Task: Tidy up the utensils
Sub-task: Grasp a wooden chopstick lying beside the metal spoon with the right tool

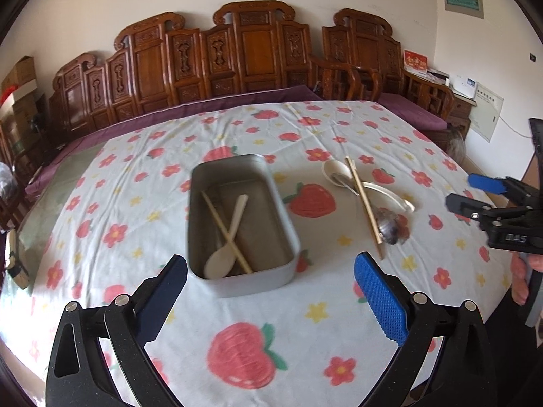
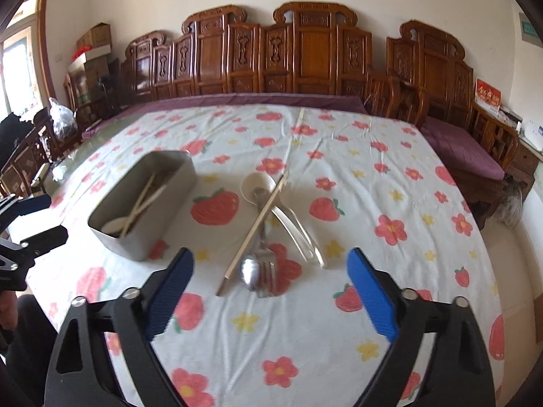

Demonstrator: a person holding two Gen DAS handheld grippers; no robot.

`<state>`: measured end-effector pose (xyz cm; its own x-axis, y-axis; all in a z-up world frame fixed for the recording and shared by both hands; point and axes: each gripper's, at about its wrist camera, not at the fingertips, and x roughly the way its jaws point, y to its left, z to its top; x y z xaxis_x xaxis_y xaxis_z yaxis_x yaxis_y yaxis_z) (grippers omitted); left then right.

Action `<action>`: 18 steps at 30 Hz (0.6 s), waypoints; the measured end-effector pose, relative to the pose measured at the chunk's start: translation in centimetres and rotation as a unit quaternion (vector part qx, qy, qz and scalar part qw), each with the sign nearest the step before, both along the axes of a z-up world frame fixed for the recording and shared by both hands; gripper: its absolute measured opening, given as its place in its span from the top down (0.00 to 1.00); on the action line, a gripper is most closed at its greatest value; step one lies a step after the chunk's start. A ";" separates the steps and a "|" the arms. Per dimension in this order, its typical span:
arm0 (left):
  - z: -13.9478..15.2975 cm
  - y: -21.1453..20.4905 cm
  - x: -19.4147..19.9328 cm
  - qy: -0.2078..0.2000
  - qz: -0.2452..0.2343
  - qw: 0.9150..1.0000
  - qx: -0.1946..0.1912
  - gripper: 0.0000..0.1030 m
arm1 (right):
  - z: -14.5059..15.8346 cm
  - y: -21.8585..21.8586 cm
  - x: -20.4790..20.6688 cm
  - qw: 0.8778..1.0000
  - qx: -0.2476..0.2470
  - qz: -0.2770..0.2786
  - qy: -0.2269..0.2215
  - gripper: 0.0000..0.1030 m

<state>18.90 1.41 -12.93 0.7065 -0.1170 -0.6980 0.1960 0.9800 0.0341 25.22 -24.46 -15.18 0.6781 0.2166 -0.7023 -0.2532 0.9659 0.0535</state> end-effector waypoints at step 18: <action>-2.7 -4.4 1.6 0.030 -0.025 0.999 -0.010 0.08 | -6.4 2.5 5.7 0.993 0.013 0.066 0.094 0.76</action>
<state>20.48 -2.99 -15.59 0.6565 -0.1643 -0.7362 0.2451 0.9695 0.0023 30.95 -21.96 -21.57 0.4998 0.3145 -0.8071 -0.3599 0.9229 0.1367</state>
